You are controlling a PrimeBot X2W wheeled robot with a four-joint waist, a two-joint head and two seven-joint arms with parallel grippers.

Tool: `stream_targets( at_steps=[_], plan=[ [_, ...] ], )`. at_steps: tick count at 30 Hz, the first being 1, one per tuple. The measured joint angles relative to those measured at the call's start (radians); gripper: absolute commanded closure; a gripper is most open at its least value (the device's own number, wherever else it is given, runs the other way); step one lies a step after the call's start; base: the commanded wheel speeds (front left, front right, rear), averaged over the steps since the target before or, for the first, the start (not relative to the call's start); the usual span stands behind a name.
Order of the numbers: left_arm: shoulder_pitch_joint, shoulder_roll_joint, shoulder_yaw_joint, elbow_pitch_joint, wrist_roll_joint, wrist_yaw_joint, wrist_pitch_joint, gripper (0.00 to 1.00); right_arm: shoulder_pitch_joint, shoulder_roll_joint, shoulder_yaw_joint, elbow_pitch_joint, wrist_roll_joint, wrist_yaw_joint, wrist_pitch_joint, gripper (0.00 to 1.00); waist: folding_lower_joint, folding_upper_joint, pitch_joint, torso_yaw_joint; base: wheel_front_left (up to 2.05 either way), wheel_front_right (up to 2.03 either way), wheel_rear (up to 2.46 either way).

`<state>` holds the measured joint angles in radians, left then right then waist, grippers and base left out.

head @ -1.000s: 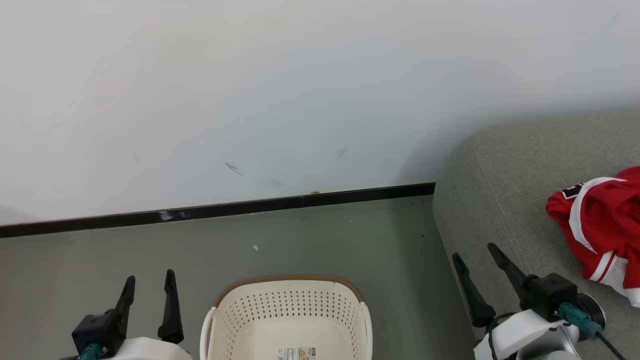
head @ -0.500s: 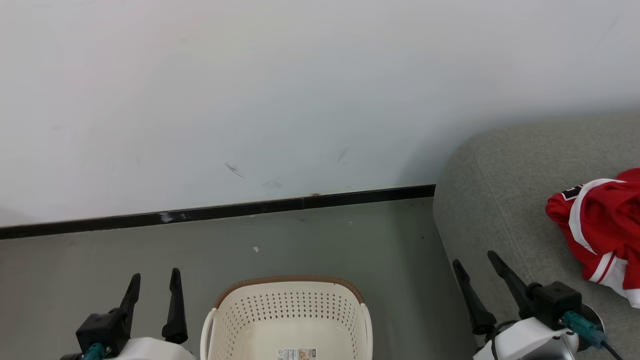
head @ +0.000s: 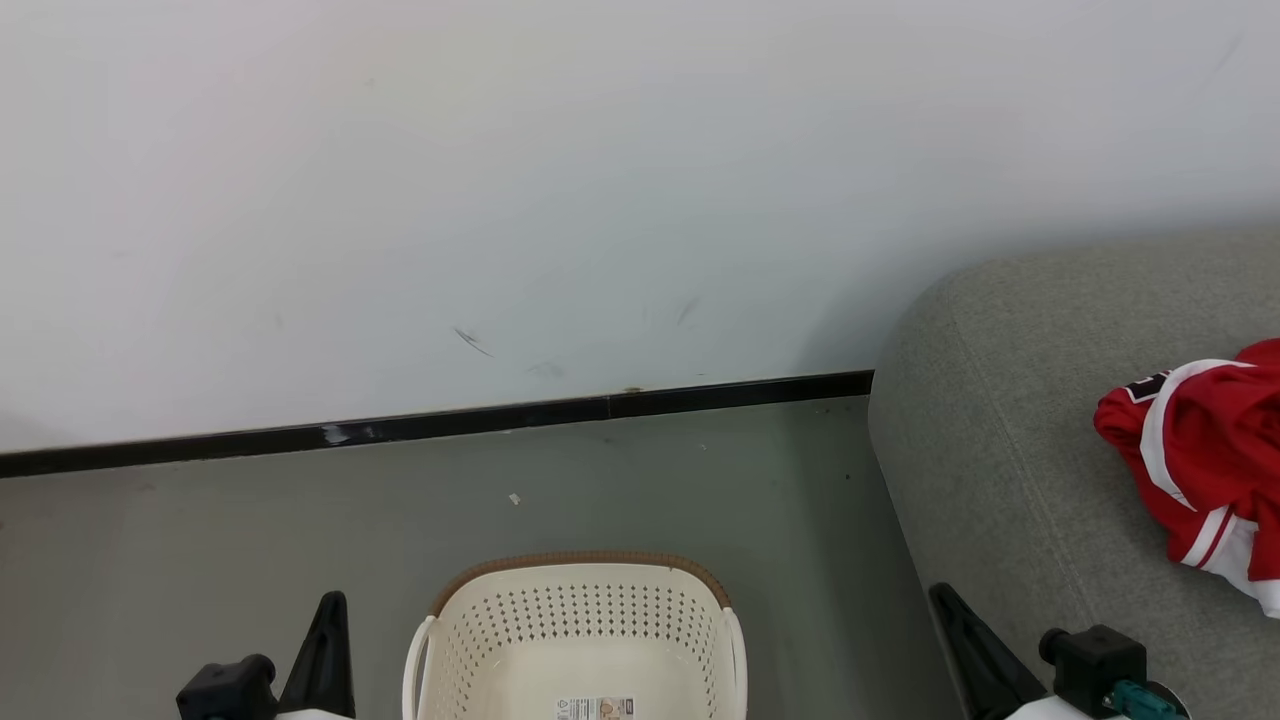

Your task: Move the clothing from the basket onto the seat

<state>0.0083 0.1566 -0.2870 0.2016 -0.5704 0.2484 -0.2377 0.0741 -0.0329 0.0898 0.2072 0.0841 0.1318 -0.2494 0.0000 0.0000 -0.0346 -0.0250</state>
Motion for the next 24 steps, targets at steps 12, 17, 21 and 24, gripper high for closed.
stream_targets(
  at_steps=[12, 17, 21, 24],
  plan=[
    [0.0, -0.01, 0.041, -0.004, -0.138, -0.036, 0.041, 1.0, 0.014, 0.0, 0.019, -0.041, 0.181, 0.0, 0.0, 1.0, 0.0002, 0.0, 0.005, 0.002, 0.0, 0.0, 0.0],
    [0.0, -0.022, 0.058, -0.006, -0.188, -0.051, 0.058, 1.0, 0.019, 0.0, 0.0, -0.041, 0.294, 0.0, 0.015, 1.0, 0.0014, 0.0, 0.007, 0.005, 0.0, 0.0, 0.0],
    [0.0, -0.026, 0.079, -0.008, -0.239, -0.068, 0.077, 1.0, 0.019, 0.0, -0.014, -0.04, 0.375, 0.0, 0.034, 1.0, 0.0047, 0.0, 0.007, 0.007, 0.0, 0.0, 0.0],
    [0.0, -0.029, 0.089, -0.009, -0.272, -0.078, 0.088, 1.0, 0.018, -0.002, -0.017, -0.04, 0.424, 0.0, 0.048, 1.0, 0.0066, 0.0, 0.006, 0.008, 0.0, 0.0, 0.0]
  ],
)
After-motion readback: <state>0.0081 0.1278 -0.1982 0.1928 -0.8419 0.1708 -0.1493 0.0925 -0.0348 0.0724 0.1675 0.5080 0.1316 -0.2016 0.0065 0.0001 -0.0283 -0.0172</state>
